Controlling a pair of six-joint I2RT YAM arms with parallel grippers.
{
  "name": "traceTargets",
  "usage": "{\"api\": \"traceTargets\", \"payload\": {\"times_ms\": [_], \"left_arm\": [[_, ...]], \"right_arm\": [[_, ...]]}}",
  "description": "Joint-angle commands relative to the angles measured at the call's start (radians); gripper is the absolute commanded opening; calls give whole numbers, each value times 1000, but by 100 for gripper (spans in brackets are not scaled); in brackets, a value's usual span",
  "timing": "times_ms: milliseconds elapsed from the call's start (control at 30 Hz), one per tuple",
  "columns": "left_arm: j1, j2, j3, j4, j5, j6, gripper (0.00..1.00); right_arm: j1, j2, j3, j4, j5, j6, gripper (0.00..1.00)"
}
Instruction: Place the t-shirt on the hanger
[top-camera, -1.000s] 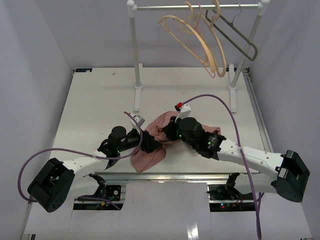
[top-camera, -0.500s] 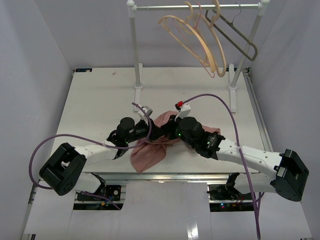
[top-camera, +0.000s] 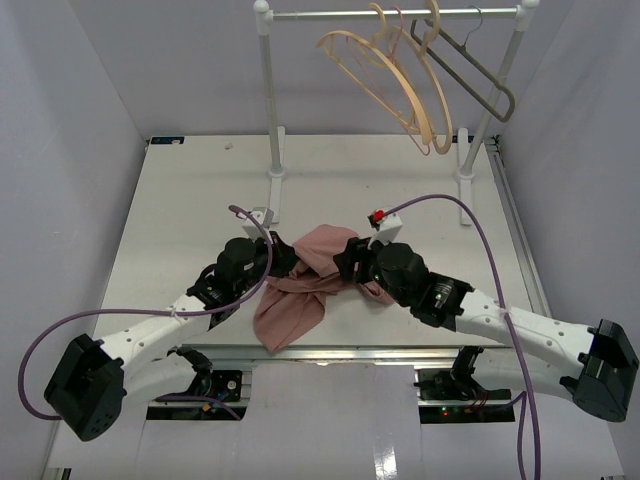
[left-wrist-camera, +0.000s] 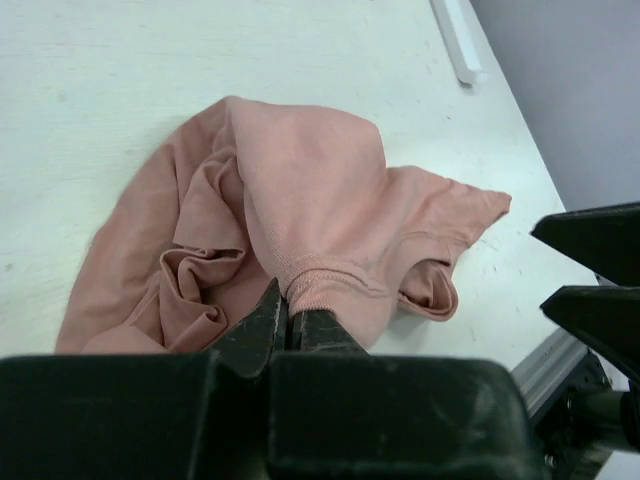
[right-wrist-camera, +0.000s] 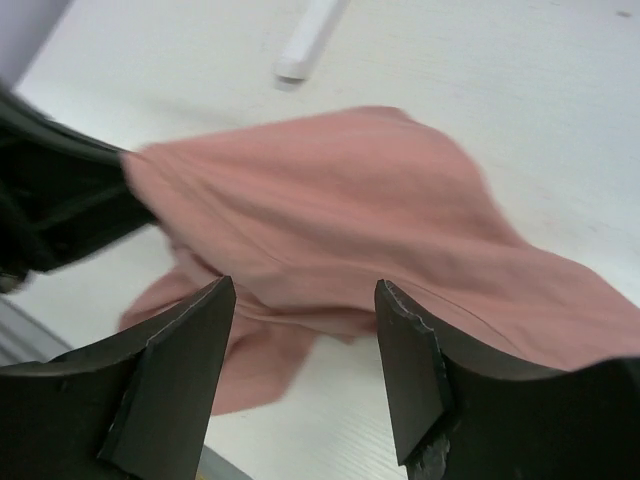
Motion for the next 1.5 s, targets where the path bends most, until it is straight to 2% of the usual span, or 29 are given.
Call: {"api": "traceTargets", "payload": {"times_ms": [0,133,333,600,933,1133,1167,1200,1467], "left_arm": [[2,-70,22,-145,-130,-48,0],[3,-78,34,-178,-153,-66,0],[4,-65,50,-200,-167,-71,0],[5,-68,45,-206,-186,-64,0],[5,-58,51,-206,-177,-68,0],[5,-58,48,-206,-184,-63,0],[5,-58,48,-216,-188,-60,0],[5,-60,49,-247,-190,-58,0],[5,-169,1,-393,-197,-85,0]], "right_arm": [[-1,-46,-130,-97,247,13,63],[-1,20,-169,-104,327,25,58],[3,143,-169,-54,365,-47,55],[3,210,-190,73,399,-130,53],[2,290,-159,110,445,-163,48],[-14,326,-132,109,456,-179,22],[-13,319,-117,77,446,-180,11],[-13,312,-98,32,433,-156,8],[41,183,127,-573,306,48,8]]}}
